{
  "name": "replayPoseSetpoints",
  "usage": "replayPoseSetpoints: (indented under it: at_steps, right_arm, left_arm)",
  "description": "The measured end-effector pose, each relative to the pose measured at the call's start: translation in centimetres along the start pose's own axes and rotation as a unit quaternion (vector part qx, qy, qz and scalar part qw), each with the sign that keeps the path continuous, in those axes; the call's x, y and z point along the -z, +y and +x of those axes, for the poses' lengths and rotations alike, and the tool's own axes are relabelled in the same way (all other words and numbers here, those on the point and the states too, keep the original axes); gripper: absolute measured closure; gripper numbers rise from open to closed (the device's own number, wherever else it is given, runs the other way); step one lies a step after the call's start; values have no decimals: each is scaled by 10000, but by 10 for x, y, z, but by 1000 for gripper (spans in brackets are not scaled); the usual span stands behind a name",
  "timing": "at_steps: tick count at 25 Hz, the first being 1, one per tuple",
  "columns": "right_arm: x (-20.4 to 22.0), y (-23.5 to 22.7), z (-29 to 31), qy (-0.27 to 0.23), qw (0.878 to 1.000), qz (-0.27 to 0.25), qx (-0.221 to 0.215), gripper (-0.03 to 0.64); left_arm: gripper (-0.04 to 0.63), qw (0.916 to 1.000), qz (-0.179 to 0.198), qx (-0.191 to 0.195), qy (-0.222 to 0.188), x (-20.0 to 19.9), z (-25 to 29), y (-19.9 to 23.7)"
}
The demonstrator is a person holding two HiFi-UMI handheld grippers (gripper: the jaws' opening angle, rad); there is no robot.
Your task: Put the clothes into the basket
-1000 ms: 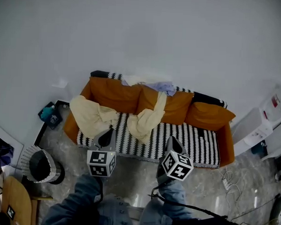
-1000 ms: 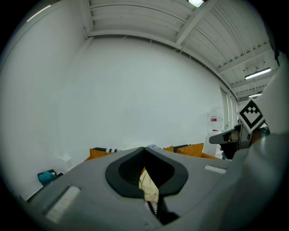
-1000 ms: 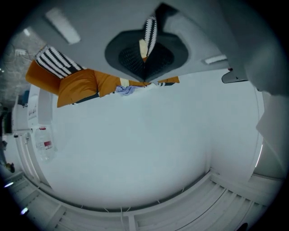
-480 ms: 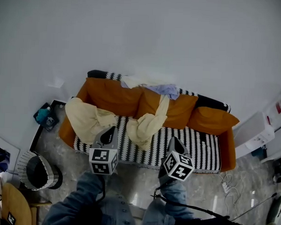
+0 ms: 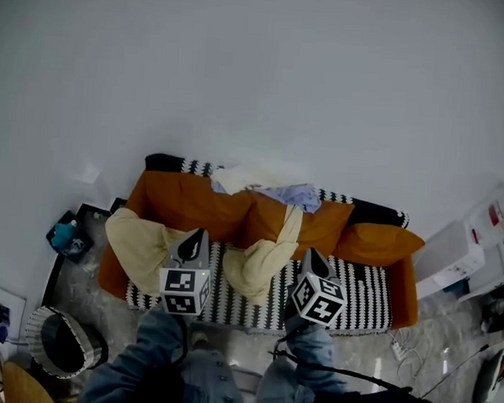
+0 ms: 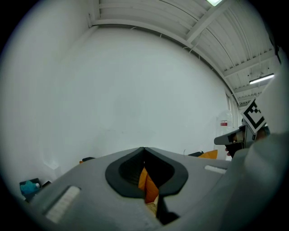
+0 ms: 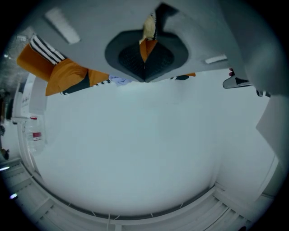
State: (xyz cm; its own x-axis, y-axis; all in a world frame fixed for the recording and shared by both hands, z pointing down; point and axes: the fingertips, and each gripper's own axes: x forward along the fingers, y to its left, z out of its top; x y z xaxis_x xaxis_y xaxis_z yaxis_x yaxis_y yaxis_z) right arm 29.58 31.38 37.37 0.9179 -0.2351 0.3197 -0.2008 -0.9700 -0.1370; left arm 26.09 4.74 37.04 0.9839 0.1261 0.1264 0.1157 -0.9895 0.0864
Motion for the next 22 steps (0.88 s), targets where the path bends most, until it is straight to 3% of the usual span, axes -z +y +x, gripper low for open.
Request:
replayPoseSetpoints:
  at_steps: [9,15,22]
  right_arm:
    - [-10,30,74,179,9998,-76,40,614]
    - [-6,34,107,387,9991,-168,-38,614]
    - [-23,33,142,356,9988,-258,-227,614]
  left_arm:
    - [594,9994,-279,-101,189,10,67,64]
    - [594,9977,-449,-213,460,31,86,77]
    - [594,9976,-394,-302,478,23,109,80]
